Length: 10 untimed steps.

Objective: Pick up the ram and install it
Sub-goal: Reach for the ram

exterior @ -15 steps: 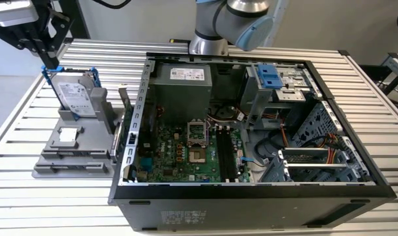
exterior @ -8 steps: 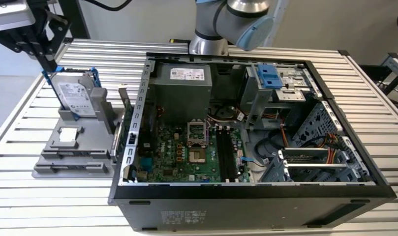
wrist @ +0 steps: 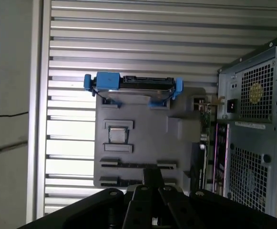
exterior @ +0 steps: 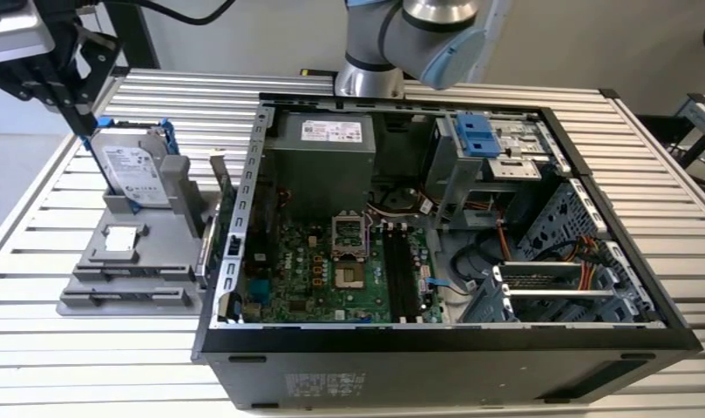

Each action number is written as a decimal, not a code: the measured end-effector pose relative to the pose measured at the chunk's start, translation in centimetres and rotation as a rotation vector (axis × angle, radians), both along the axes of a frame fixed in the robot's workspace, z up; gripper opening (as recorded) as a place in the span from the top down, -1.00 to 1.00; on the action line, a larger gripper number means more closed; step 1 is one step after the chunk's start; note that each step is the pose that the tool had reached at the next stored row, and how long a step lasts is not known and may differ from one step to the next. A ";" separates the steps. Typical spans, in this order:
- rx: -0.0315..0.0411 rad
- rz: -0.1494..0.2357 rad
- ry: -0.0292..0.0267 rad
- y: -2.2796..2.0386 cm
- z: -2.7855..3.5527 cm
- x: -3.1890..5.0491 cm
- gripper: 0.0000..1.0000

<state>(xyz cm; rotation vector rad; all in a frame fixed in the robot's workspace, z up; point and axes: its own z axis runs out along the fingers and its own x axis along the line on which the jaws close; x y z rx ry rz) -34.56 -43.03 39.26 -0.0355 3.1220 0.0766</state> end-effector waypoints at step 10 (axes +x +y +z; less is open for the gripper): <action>-0.0001 0.000 0.0000 -1.60 0.00 0.00 1.00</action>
